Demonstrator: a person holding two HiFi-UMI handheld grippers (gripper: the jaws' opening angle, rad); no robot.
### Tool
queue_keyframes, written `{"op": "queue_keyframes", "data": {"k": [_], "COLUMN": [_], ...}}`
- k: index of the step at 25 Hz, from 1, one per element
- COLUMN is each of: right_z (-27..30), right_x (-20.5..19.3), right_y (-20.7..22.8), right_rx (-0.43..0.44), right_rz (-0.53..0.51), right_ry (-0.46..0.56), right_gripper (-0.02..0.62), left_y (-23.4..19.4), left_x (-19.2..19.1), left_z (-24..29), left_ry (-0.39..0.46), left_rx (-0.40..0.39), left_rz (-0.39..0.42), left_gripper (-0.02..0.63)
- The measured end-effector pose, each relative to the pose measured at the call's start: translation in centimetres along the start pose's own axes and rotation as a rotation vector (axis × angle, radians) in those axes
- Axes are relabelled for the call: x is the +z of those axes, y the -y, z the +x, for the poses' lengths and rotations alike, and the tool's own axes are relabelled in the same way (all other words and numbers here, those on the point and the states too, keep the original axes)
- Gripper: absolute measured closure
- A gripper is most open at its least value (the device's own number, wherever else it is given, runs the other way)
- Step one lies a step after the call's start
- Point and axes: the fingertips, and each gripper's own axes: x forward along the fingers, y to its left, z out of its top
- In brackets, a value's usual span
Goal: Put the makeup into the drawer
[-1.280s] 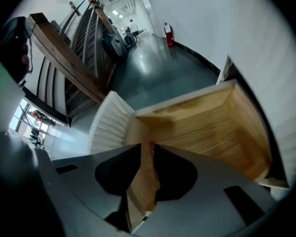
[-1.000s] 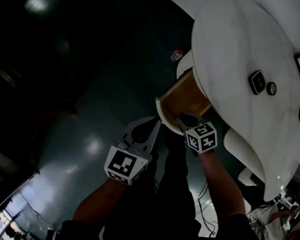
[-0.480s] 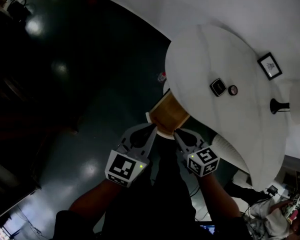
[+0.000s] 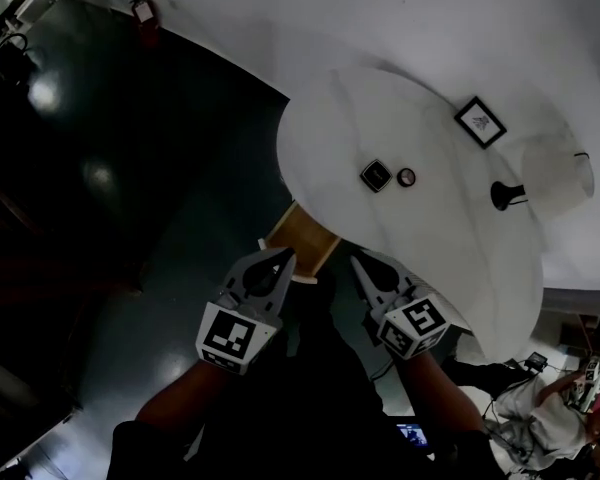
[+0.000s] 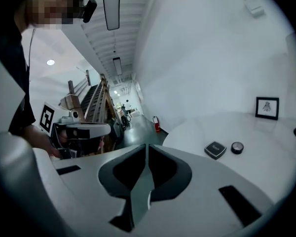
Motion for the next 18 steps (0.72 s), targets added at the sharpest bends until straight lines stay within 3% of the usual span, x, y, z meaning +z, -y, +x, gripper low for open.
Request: {"op": "queue_keyframes", "data": {"k": [9,18], "right_z": [-4.3,-3.2], "right_x": [5.0,5.0], "right_y": [6.6,14.4], "right_rx": [-0.062,-0.056], "right_rz": [-0.084,-0.142], "right_ry": [0.050,-0.016], "right_gripper": [0.568,0.566], "left_y": [2.6,3.4], "left_x": [4.8,7.7], "left_z": [3.6,9.2], "left_ry": [0.059,0.080], "left_rx": [-0.015,0.002], "left_rz": [0.025,0.038], "left_gripper": [0.597,0.597]}}
